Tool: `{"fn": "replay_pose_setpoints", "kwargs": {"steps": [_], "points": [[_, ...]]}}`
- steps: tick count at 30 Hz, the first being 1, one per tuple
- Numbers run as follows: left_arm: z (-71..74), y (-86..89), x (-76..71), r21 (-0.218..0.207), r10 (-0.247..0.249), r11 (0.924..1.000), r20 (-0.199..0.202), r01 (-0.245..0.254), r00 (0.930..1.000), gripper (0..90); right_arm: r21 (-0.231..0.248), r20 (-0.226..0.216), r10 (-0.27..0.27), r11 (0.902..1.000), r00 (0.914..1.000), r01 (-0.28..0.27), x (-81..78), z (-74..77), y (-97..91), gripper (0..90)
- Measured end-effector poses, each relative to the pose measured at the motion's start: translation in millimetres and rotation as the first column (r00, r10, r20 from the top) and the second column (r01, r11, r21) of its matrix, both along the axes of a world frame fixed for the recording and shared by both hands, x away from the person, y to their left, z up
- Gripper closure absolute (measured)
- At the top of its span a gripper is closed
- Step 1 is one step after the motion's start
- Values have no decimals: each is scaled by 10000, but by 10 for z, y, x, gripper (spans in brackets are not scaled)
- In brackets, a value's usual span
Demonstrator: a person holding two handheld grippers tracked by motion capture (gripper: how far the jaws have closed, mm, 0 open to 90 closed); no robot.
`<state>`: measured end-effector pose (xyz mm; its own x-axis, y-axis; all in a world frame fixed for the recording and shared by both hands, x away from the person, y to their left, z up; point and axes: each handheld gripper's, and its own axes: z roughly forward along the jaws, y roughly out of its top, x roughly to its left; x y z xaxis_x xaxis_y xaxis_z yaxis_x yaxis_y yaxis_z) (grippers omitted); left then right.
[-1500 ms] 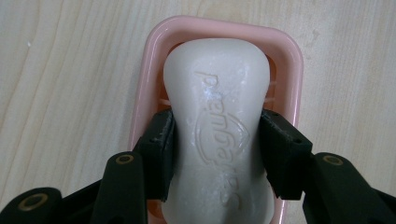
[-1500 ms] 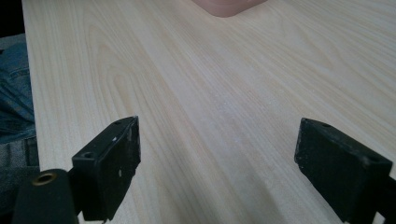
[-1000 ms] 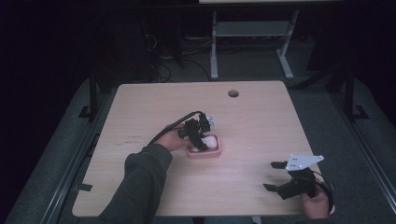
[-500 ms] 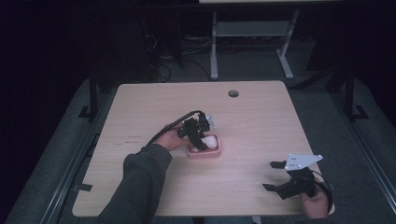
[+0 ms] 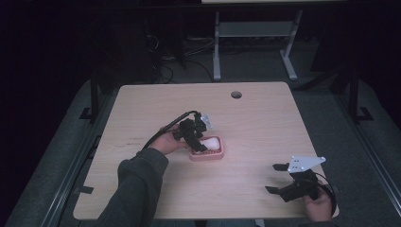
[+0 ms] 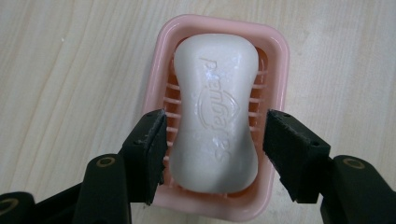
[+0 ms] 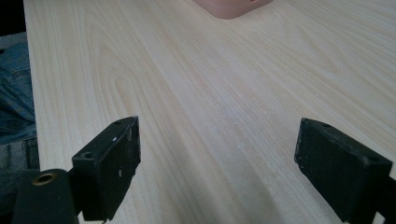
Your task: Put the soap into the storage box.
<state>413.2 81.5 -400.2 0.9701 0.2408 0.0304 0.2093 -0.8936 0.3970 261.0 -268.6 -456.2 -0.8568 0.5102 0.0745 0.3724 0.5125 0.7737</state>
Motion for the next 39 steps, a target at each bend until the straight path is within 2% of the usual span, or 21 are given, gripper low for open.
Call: {"fn": "replay_pose_setpoints", "kwargs": {"steps": [4, 13, 21, 25, 37, 39], "points": [[54, 51, -30, -141, 101, 9999, 24, -100, 9999, 382, -4, 1, -13, 10000, 10000, 13, -1, -1, 6, 141], [74, 137, -116, -356, 186, 9992, 73, -183, 9998, 366, -51, 24, -45, 10000, 10000, 45, 1, 4, 19, 141], [131, 188, -166, -317, 165, 9994, 151, -160, 9997, 353, -73, 4, -88, 9999, 10000, 88, 6, 3, 21, 141], [119, 232, -198, -579, 265, 9980, 78, -260, 9996, 349, -44, -12, -108, 9999, 9999, 108, 9, -2, 15, 141], [101, 401, -285, -809, 480, 9956, 124, -469, 9988, 343, -129, -40, -204, 9997, 9998, 203, 13, -8, 19, 140], [102, 415, -303, -747, 493, 9960, 144, -481, 9987, 337, -146, -47, -226, 9996, 9997, 226, 12, -6, 22, 140]]}}
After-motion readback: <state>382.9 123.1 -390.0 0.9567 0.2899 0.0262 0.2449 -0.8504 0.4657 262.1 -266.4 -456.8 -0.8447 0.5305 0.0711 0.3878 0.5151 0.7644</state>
